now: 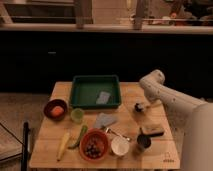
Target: Wipe table surface with brush
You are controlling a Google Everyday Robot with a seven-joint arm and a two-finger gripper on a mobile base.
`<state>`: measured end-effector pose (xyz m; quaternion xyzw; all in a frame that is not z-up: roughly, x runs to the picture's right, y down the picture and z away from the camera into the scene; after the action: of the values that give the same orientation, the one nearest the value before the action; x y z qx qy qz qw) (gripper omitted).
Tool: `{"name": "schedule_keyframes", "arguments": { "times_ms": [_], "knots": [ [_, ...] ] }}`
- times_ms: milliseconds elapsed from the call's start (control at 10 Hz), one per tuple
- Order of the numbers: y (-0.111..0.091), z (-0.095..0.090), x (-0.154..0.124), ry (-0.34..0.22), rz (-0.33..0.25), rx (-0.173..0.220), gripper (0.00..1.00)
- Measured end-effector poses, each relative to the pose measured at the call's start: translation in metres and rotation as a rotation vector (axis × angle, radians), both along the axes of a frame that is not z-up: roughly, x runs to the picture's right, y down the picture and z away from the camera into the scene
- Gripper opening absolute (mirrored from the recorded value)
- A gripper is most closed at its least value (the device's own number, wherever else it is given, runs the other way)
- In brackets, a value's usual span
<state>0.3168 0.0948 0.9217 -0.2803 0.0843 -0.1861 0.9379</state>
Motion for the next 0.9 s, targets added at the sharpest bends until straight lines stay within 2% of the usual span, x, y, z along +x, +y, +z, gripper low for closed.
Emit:
{"name": "schedule_keyframes", "arguments": {
  "times_ms": [100, 300, 500, 700, 900],
  "knots": [
    [-0.002, 0.002, -0.011, -0.008, -0.004, 0.001, 0.00],
    [-0.003, 0.003, -0.051, -0.059, -0.037, -0.003, 0.00],
    [0.009, -0.006, -0.078, -0.118, -0.079, -0.013, 0.00],
    [0.034, -0.024, -0.084, -0.153, -0.118, -0.033, 0.00],
    [0.051, -0.034, -0.072, -0.149, -0.126, -0.049, 0.00]
  ]
}}
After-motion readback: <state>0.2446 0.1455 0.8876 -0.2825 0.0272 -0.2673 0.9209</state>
